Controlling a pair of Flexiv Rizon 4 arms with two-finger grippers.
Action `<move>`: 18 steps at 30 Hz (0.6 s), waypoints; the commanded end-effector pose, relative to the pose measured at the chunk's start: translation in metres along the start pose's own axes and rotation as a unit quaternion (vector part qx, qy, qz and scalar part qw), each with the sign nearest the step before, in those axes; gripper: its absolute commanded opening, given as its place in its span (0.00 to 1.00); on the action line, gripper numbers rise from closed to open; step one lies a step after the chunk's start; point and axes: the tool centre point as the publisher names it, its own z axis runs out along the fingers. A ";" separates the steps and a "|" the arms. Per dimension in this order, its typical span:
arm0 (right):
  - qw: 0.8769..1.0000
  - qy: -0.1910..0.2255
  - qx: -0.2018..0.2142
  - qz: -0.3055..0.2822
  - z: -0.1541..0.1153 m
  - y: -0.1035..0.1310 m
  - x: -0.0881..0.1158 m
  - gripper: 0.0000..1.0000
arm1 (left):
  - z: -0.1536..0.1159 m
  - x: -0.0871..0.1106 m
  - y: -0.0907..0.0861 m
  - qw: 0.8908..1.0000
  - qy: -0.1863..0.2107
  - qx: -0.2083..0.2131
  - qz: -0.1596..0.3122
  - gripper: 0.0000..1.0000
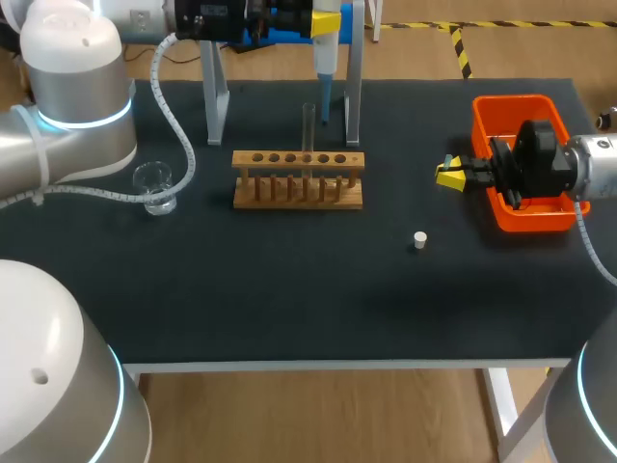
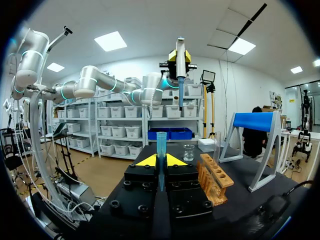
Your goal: Invert the test tube, pick up the pipette, mount the tip to pipette, aspirate from beaker and dispense into the tube, eject the tip, return the pipette, and cap with the stopper.
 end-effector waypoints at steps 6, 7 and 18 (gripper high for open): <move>1.000 0.001 0.000 0.000 -0.001 0.000 0.000 0.00 | -0.002 0.003 0.000 1.000 0.004 -0.008 0.001 0.00; 1.000 0.001 0.000 0.000 -0.001 0.000 0.000 0.00 | -0.002 0.003 0.000 1.000 0.004 -0.008 0.002 0.00; 1.000 0.001 0.000 0.000 -0.001 0.000 0.000 0.00 | -0.001 0.003 -0.001 1.000 0.004 -0.004 0.008 0.00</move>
